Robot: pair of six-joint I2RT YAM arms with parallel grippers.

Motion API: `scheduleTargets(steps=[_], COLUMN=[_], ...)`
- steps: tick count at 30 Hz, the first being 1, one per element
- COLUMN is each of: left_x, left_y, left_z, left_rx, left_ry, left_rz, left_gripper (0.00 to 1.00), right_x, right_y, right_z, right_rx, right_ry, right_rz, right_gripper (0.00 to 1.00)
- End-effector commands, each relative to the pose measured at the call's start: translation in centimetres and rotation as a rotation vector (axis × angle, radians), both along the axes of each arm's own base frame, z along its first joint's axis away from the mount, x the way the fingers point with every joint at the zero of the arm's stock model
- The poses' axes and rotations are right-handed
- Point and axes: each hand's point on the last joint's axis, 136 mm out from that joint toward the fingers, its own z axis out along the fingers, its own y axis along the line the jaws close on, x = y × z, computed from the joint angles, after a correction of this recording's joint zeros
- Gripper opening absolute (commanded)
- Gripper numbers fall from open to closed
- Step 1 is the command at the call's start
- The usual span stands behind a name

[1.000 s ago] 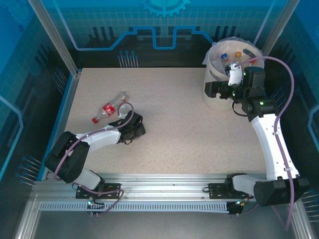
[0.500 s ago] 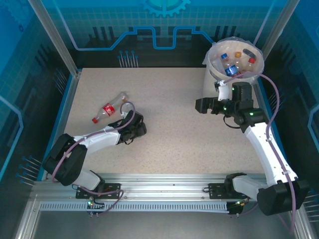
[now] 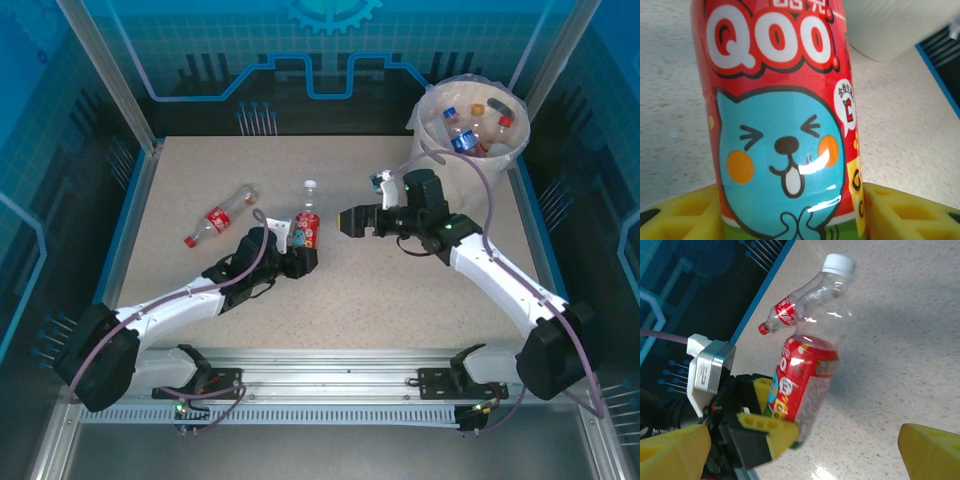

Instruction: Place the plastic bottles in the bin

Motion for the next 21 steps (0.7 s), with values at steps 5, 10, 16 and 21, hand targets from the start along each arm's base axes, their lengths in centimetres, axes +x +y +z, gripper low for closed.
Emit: scheduleTargets(steps=[5,10,16,21], left_x=[-1.9,-2.8,-3.0,-2.8], left_y=[-4.0,-5.2,-5.8,-5.6], left_z=[3.7,4.1,3.7,3.5], left_rx=[-0.102,-0.108,-0.093,-0.085], left_ry=[-0.151,-0.176,-0.175,-0.175], left_rz=[-0.209,-0.266,-0.282,-0.261], left_gripper=[0.56,0.56,0.57,0.57], right_x=[1.8,3.2,3.8,3.7], right_y=[2.5,2.9,4.2,4.1], right_z=[0.3,-0.5,-0.7,-0.9], right_rx=[0.085,0.09,0.158,0.15], right_ry=[0.023,0.038,0.07,0.08], right_rz=[0.024,0.007,0.044,0.038], right_gripper=[0.95,0.91,0.72,0.58])
